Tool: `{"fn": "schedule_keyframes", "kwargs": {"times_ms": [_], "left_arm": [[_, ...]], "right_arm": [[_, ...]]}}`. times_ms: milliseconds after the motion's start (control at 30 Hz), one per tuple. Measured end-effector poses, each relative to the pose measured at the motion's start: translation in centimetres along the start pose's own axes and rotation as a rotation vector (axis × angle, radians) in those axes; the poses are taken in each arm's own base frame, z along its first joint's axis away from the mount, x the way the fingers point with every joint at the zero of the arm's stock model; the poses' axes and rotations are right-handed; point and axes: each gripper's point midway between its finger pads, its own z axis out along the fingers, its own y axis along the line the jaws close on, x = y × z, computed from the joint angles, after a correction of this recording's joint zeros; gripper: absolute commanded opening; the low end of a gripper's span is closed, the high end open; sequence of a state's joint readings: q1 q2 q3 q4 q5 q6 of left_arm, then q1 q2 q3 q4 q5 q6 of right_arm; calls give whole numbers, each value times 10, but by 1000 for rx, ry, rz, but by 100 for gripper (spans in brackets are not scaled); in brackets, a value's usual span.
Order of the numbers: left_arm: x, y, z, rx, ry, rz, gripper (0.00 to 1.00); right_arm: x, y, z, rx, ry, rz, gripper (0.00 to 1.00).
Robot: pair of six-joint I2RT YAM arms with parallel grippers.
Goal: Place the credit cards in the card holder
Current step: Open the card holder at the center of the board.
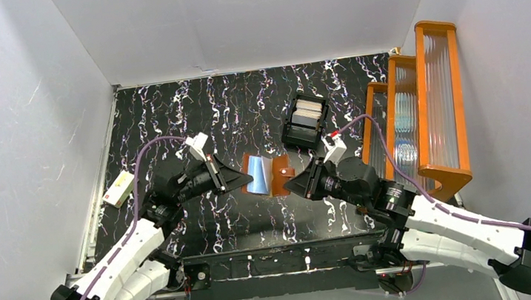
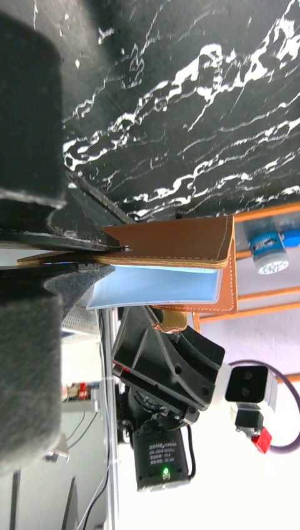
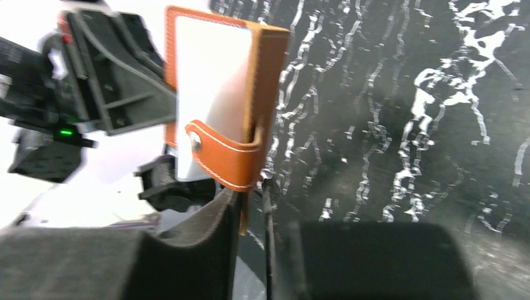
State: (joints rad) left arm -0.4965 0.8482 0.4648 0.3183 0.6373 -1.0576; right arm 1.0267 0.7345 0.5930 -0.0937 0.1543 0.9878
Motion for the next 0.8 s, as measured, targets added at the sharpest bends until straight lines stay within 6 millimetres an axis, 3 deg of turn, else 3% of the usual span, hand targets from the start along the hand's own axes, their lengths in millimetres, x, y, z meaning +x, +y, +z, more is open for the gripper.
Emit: {"fn": "schedule_keyframes", "kwargs": {"times_ms": [233, 400, 533, 700, 800], "left_arm": [[-7, 15, -2, -134, 4, 67, 0], [-5, 38, -4, -251, 26, 71, 0], [-1, 52, -6, -311, 40, 66, 0], [1, 60, -7, -343, 50, 59, 0], [1, 60, -6, -337, 48, 57, 0]], "right_arm": [[3, -15, 8, 165, 73, -37, 58], [-6, -2, 16, 230, 111, -58, 63], [-8, 1, 25, 272, 139, -84, 61], [-4, 4, 39, 272, 173, -116, 40], [3, 6, 49, 250, 198, -129, 33]]}}
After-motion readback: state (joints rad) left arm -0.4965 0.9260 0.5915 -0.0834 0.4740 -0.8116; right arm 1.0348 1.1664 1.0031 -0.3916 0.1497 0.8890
